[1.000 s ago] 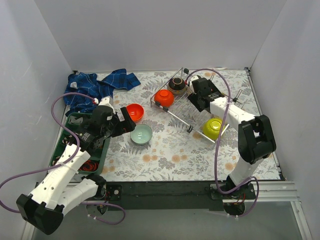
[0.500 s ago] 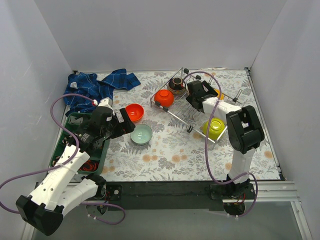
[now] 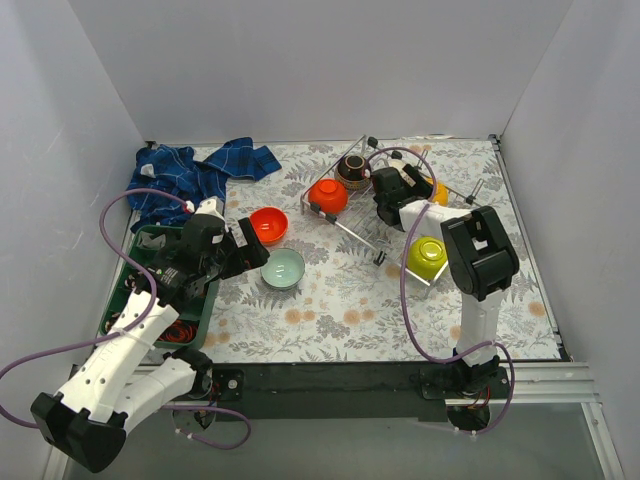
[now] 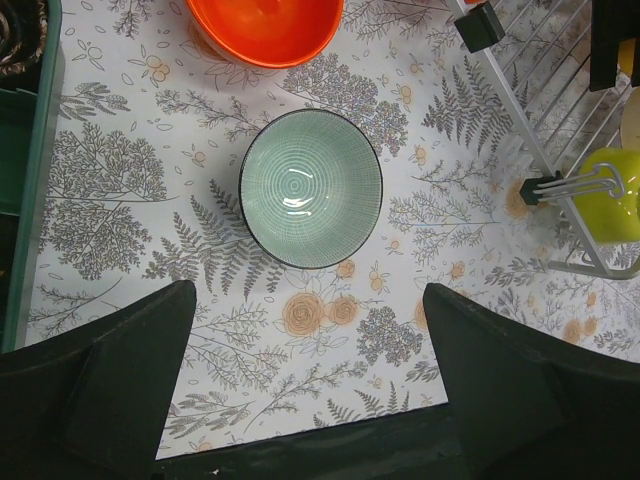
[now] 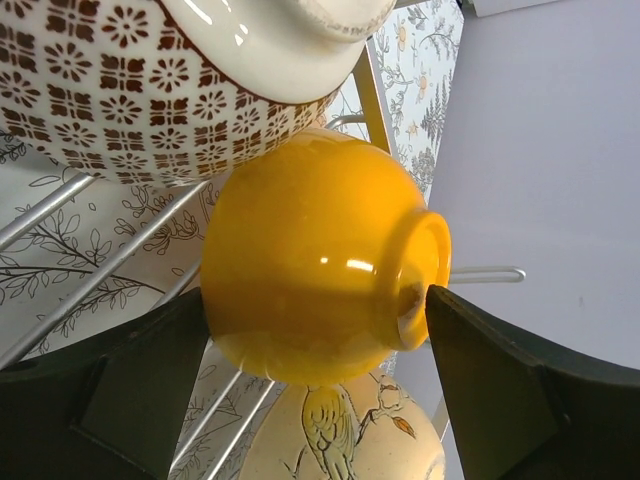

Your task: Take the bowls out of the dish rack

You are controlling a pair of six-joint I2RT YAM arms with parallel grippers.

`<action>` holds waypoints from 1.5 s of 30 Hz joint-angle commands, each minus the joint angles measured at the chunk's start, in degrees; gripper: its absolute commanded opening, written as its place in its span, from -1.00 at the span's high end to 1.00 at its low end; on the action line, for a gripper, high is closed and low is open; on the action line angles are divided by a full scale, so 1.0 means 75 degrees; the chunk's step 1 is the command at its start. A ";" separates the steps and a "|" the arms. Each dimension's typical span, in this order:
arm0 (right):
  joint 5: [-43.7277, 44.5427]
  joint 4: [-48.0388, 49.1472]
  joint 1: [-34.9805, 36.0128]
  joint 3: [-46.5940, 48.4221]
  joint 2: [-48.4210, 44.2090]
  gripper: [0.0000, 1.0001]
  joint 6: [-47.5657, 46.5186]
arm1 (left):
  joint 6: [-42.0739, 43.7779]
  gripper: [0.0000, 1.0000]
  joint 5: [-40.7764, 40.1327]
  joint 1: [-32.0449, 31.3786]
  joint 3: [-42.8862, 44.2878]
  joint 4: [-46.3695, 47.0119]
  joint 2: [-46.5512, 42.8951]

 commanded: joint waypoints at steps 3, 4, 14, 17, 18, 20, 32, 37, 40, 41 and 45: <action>0.0129 0.0294 0.0022 -0.0224 0.0357 -0.84 0.0083 | -0.0032 -0.96 -0.0034 -0.0009 0.0170 -0.0045 -0.0071; 0.0164 0.0294 0.0045 -0.0200 0.0357 -0.82 0.0095 | -0.0020 -0.96 -0.0035 0.0003 0.0182 -0.0045 -0.0060; 0.0434 0.0166 0.0526 -0.0013 -0.0357 0.01 -0.0034 | 0.0120 -0.96 0.0024 0.0003 0.0170 0.0271 -0.0048; 0.0481 -0.0091 0.0701 0.0081 -0.0650 0.15 0.0083 | 0.0202 -0.96 0.0141 0.0003 0.0100 0.0494 -0.0025; 0.0469 -0.0174 0.0760 0.0104 -0.0720 0.17 0.0141 | 0.0214 -0.96 0.0188 0.0003 0.0054 0.0564 -0.0036; 0.0399 -0.0396 0.0796 0.0198 -0.0966 0.28 0.0387 | 0.0273 -0.96 0.0316 0.0003 0.0018 0.0763 -0.0013; -0.1556 -0.2600 0.0971 0.0819 -0.2501 0.69 0.2343 | 0.0601 -0.96 0.0727 0.0003 -0.0310 0.1782 0.0104; -0.3380 -0.3022 0.1042 0.0878 -0.3439 0.72 0.3538 | 0.0835 -0.96 0.1171 0.0003 -0.0591 0.2612 0.0256; -0.4436 -0.3069 0.1042 0.0749 -0.4013 0.72 0.4263 | 0.0917 -0.97 0.1301 0.0003 -0.0696 0.3222 0.0362; -0.4673 -0.3069 0.1030 0.0703 -0.4153 0.72 0.4452 | 0.0941 -0.97 0.1324 -0.0009 -0.0685 0.3352 0.0420; -0.5880 -0.3023 0.1042 0.0609 -0.4774 0.74 0.5261 | 0.0953 -0.96 0.1605 0.0003 -0.0638 0.4020 0.0760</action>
